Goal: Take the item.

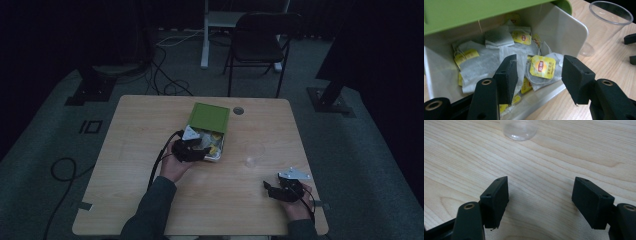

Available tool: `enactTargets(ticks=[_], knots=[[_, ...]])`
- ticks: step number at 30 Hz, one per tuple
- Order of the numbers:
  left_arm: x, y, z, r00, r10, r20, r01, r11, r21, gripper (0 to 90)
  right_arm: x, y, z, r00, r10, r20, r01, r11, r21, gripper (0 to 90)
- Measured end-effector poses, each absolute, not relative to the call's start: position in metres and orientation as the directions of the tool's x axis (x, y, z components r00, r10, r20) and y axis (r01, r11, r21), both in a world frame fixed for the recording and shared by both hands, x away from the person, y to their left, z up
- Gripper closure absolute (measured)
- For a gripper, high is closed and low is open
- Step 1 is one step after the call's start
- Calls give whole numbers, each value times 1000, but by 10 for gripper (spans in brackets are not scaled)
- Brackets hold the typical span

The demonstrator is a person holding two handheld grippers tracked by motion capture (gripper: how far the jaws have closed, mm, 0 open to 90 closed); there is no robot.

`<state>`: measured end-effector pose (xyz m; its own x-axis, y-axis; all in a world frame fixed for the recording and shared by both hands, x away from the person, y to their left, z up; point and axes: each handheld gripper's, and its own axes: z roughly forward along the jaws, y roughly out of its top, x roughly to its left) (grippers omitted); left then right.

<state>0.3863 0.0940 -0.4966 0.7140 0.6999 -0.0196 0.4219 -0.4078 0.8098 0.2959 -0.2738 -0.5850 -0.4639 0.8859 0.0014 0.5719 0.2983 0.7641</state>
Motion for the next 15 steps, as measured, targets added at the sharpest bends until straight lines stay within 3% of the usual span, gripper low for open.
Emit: enactTargets(ticks=[15], knots=[[408, 59, -508, 636, 766, 88, 438, -453, 777, 661, 296, -274, -585, -464, 886, 1, 572, 299, 764, 293]])
